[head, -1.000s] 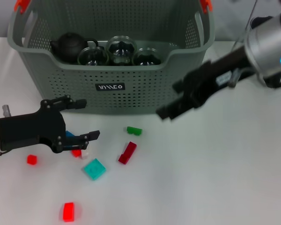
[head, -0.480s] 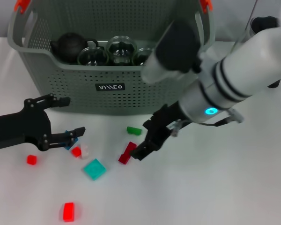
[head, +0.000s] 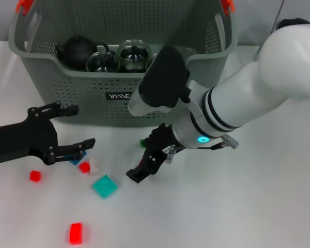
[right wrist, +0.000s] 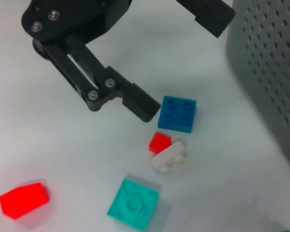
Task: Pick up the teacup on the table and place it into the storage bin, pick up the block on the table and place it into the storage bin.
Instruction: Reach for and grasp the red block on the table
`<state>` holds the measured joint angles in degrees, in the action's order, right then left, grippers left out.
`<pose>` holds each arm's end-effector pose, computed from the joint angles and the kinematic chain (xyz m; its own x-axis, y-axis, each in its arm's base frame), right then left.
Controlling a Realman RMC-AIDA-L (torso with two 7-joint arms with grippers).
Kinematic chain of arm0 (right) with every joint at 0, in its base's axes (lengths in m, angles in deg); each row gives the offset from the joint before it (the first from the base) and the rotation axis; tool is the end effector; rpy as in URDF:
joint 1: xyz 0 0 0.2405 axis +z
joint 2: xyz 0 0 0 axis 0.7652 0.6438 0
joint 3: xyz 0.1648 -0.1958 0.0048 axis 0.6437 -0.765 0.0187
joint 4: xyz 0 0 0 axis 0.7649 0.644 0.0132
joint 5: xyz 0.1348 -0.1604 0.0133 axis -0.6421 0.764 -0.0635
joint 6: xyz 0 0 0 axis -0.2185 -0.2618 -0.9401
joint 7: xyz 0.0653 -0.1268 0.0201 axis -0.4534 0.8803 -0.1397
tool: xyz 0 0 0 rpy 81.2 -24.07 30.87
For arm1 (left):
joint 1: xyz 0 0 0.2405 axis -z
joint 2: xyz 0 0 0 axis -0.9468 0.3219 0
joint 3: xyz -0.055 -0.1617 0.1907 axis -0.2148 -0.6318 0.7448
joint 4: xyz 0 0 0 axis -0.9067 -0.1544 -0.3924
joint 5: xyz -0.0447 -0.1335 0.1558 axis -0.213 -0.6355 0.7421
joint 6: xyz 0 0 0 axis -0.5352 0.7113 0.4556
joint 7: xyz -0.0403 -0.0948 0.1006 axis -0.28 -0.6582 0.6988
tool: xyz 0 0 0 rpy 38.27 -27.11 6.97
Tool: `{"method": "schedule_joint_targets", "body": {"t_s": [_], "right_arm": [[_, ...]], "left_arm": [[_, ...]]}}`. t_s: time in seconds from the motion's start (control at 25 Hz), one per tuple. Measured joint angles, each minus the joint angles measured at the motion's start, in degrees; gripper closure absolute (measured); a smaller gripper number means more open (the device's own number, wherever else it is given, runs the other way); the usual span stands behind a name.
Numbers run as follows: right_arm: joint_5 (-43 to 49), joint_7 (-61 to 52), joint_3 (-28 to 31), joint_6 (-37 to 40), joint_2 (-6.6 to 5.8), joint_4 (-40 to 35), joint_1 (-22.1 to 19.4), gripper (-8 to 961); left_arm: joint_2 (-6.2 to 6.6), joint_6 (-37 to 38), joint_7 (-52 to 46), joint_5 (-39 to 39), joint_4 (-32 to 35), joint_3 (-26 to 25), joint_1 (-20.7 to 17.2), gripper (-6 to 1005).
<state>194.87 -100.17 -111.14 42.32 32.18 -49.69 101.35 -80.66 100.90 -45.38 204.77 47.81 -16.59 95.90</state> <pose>0.0989 0.3524 -0.1460 0.9311 -0.3173 0.1800 -0.2780 -0.9366 -0.2131 -0.3080 0.2933 0.0352 0.9087 0.0666 0.4121 0.2636 -0.8570 -0.4428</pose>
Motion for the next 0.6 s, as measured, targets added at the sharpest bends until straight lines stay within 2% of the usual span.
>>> {"method": "schedule_joint_targets", "body": {"t_s": [0.6], "right_arm": [[-0.8,0.0,-6.3,-7.1,0.36,1.8,0.1,28]], "left_arm": [[0.00,0.1,0.0,-0.5,-0.2,0.2,0.0,153]]}}
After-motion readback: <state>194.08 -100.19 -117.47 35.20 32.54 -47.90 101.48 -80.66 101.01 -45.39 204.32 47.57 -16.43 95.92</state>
